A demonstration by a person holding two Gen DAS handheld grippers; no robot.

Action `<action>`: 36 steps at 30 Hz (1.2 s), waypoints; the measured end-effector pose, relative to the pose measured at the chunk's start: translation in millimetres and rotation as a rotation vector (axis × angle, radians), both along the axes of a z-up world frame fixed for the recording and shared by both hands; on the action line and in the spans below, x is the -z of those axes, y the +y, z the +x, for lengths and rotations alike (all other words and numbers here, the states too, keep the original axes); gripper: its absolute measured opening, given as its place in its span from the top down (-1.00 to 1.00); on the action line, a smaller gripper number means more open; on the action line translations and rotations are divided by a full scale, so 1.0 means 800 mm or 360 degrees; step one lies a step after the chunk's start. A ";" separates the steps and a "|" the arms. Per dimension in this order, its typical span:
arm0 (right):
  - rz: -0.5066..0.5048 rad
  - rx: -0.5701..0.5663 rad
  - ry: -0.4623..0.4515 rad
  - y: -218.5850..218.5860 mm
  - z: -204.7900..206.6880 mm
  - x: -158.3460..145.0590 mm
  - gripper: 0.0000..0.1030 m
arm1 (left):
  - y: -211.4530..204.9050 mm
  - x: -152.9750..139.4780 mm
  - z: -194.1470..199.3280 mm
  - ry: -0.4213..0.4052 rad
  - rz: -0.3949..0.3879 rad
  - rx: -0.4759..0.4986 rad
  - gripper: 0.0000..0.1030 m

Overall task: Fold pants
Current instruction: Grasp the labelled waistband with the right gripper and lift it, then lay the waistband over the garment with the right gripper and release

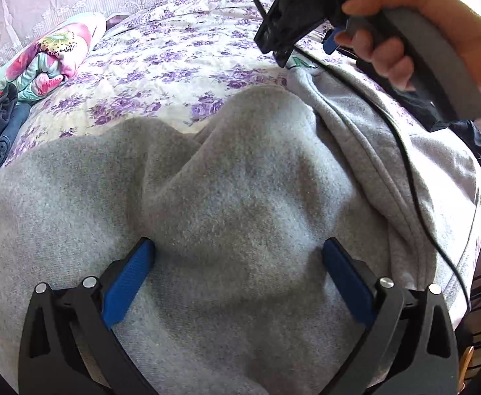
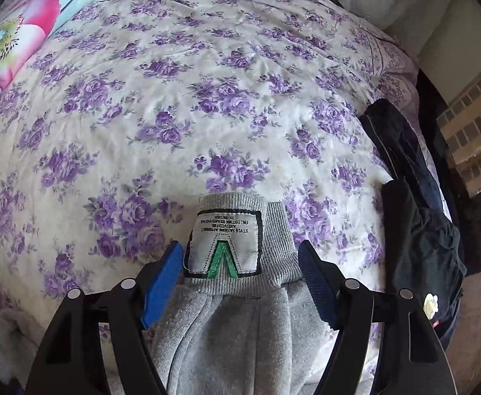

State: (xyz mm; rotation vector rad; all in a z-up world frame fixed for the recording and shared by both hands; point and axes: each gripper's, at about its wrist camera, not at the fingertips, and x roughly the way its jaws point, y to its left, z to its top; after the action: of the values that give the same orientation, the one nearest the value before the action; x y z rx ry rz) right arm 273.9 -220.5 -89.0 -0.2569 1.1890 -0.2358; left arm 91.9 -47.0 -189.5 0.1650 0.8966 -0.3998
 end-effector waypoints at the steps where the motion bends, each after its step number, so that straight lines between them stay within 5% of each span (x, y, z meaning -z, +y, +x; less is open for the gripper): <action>1: 0.0001 -0.0003 0.0026 0.001 0.001 0.001 -0.30 | 0.000 0.000 0.000 0.0001 -0.0003 0.0000 -0.92; 16: -0.0141 0.0023 0.0247 0.022 0.006 0.046 -0.32 | -0.001 -0.001 -0.003 0.0001 -0.0034 0.0010 -0.92; 20: -0.0099 0.0041 0.0244 0.014 0.002 0.037 0.03 | 0.002 -0.002 -0.003 0.0009 -0.0058 0.0020 -0.92; 22: -0.0013 0.0042 0.0228 0.005 -0.005 0.026 0.51 | 0.004 -0.002 -0.002 0.0016 -0.0078 0.0023 -0.92; 23: 0.0024 0.0055 0.0229 0.001 -0.007 0.022 0.53 | 0.005 -0.003 -0.002 0.0020 -0.0085 0.0024 -0.92; 27: 0.0171 0.0081 0.0062 -0.028 -0.039 -0.031 0.67 | 0.006 -0.003 -0.001 0.0024 -0.0100 0.0029 -0.92; 36: 0.0915 0.0030 -0.0581 -0.165 -0.199 -0.175 0.68 | 0.005 -0.001 -0.001 0.0014 -0.0073 0.0029 -0.92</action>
State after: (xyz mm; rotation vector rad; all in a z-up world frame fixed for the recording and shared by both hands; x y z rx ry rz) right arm 114.5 -352.5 50.8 0.2920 0.8523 0.0493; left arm 91.4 -42.6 -188.5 0.1291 0.8942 -0.4379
